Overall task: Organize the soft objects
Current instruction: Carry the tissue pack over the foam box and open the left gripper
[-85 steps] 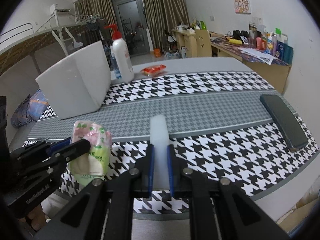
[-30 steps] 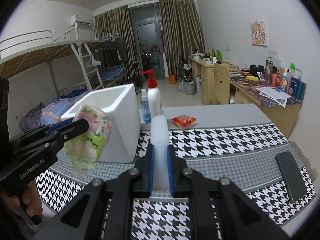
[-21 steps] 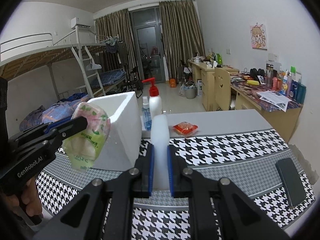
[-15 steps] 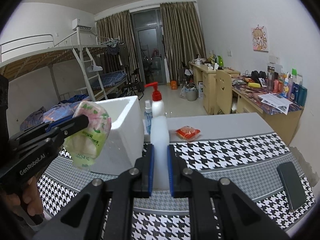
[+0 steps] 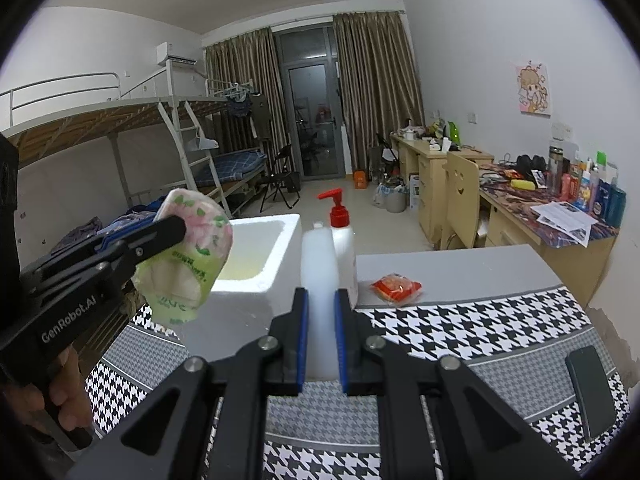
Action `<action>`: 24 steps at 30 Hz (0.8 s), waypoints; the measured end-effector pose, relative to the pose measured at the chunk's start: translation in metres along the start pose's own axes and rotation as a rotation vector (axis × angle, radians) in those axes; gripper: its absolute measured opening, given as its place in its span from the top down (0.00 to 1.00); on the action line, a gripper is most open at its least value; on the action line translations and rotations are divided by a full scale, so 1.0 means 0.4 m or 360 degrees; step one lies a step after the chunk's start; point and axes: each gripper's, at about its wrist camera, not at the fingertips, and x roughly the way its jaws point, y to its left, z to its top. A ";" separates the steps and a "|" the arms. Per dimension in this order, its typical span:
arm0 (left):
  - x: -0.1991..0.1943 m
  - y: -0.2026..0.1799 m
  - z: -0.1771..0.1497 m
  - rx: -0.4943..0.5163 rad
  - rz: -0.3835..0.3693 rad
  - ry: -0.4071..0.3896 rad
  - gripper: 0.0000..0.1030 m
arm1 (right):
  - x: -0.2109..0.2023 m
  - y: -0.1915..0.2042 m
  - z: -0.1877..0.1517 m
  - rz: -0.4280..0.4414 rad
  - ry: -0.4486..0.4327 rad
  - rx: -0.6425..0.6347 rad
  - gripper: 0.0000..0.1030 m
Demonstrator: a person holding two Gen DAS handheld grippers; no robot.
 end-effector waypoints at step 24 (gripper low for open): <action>0.104 0.104 0.027 -0.0102 0.0266 0.0054 0.83 | 0.083 0.077 0.075 0.0032 0.0000 -0.0129 0.85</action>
